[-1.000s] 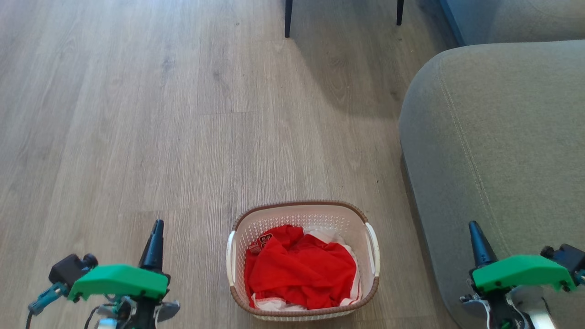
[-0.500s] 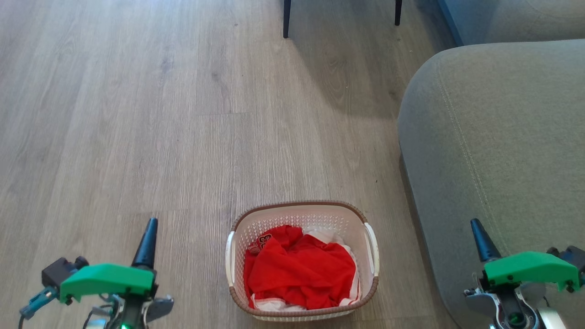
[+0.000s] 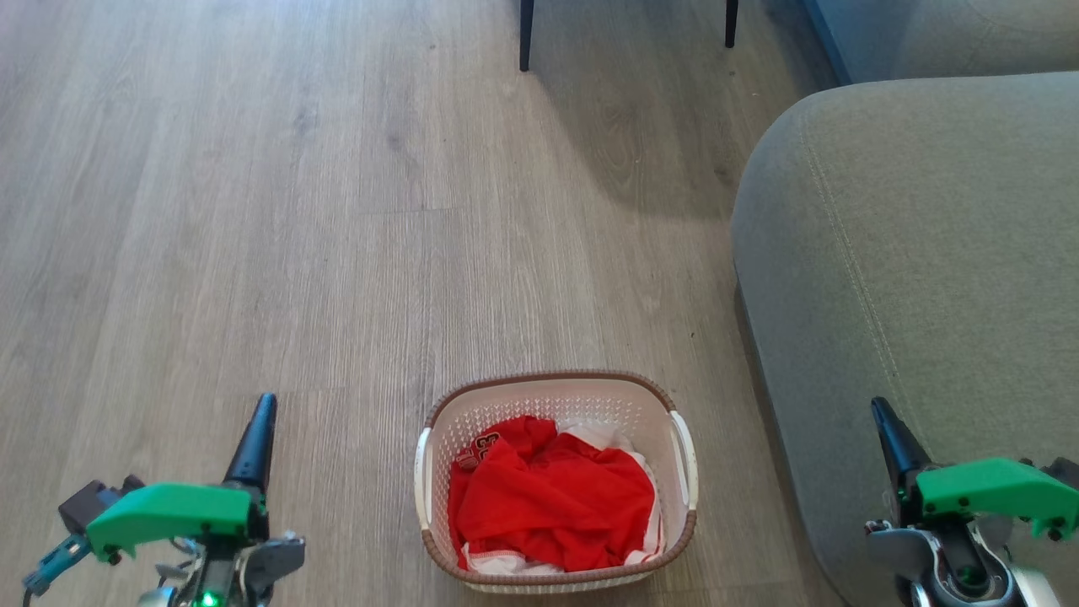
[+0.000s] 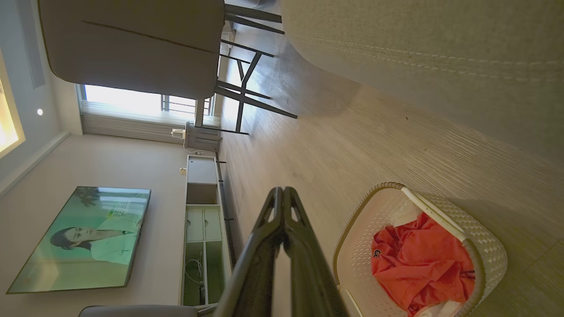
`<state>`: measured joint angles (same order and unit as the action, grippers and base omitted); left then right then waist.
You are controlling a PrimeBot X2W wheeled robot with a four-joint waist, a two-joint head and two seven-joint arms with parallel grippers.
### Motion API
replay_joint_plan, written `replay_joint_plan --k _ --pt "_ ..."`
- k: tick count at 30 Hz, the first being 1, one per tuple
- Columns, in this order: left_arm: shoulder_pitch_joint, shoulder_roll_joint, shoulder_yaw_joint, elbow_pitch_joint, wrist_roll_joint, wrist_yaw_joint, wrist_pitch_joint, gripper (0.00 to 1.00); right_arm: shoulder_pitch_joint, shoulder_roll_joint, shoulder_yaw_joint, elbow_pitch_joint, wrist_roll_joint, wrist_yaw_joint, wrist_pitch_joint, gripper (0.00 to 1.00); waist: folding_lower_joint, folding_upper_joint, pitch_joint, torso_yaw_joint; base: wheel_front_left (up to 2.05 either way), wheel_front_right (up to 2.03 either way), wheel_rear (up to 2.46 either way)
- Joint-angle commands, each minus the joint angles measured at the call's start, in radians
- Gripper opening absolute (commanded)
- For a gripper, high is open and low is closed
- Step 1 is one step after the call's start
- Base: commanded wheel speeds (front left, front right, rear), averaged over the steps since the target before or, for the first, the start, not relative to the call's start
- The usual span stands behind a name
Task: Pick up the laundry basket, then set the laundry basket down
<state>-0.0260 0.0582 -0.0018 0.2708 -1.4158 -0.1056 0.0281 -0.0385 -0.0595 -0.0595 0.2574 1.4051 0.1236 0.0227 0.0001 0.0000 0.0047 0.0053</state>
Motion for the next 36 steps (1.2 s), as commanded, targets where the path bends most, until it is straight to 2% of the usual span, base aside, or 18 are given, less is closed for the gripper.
replay_joint_plan --k 1,19,36 --pt "-0.063 0.013 0.039 -0.030 -0.027 -0.011 0.009 0.00 -0.050 -0.016 0.011 -0.028 0.029 0.006 0.009 0.00 -0.0001 0.0000 0.000 0.000 0.00 0.00 0.00" --pt "-0.080 0.012 0.089 -0.027 -0.215 -0.025 0.063 0.00 -0.066 -0.015 -0.021 -0.015 0.232 0.007 0.063 0.00 -0.0001 0.0000 -0.002 -0.005 0.00 0.00 0.00" --pt "-0.080 0.008 0.094 -0.027 -0.211 -0.025 0.068 0.00 -0.067 -0.010 -0.027 -0.014 0.226 0.007 0.069 0.00 -0.0001 0.0000 -0.002 -0.005 0.00 0.00 0.00"
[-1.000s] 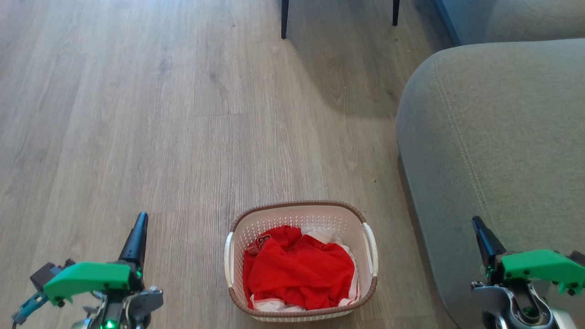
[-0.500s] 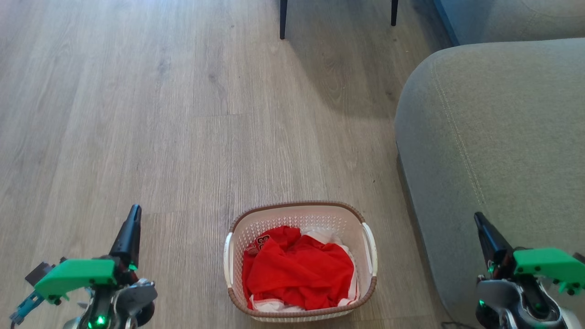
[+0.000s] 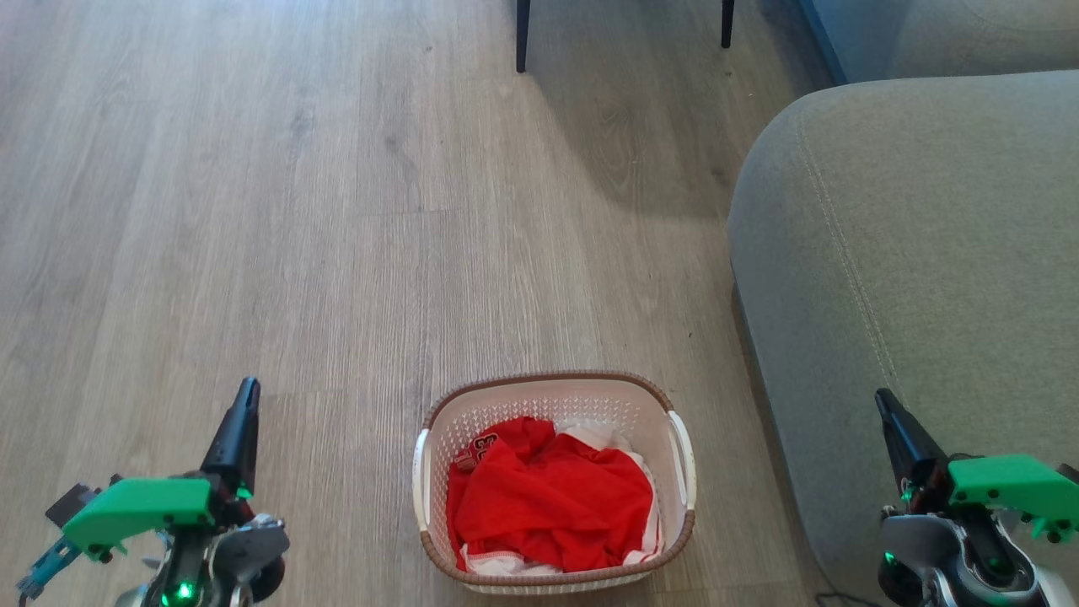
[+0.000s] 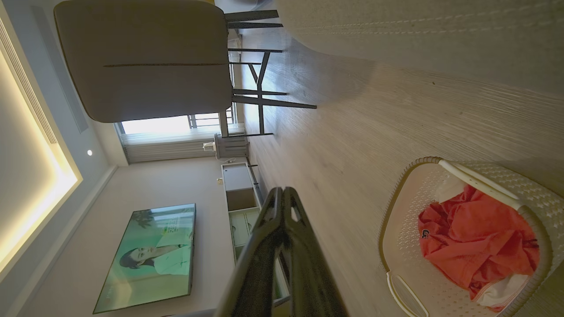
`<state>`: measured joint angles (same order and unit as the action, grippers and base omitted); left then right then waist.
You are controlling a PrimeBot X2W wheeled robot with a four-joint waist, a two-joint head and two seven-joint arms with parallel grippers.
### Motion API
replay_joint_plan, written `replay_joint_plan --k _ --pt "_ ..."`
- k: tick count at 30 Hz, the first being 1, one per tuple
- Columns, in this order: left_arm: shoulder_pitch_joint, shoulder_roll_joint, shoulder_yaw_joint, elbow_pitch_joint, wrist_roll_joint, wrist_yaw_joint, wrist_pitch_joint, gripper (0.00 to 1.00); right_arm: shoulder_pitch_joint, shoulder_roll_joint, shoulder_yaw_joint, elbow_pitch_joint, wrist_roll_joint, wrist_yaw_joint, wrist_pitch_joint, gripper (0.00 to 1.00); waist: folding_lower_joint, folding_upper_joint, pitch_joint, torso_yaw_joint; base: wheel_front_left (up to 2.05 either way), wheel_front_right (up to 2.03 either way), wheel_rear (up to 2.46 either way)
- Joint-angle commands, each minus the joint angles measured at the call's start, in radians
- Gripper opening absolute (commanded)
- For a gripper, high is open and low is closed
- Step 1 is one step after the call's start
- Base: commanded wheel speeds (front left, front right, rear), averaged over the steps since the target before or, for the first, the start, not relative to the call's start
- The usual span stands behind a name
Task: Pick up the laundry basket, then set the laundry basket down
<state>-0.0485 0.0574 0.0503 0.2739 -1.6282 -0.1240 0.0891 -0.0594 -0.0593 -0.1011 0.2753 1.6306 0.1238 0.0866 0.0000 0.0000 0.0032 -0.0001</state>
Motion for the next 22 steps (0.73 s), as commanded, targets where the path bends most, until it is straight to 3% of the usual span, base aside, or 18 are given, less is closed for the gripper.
replay_joint_plan --k 1,22 --pt "-0.058 0.008 0.042 -0.030 0.002 -0.007 0.007 0.00 -0.046 -0.010 0.014 -0.032 0.000 0.007 0.005 0.00 0.0000 0.0000 0.000 0.000 0.00 0.00 0.00" --pt "-0.058 0.005 0.047 -0.029 0.006 -0.007 0.011 0.00 -0.047 -0.006 0.008 -0.032 -0.005 0.007 0.010 0.00 0.0000 0.0000 0.000 0.000 0.00 0.00 0.00"
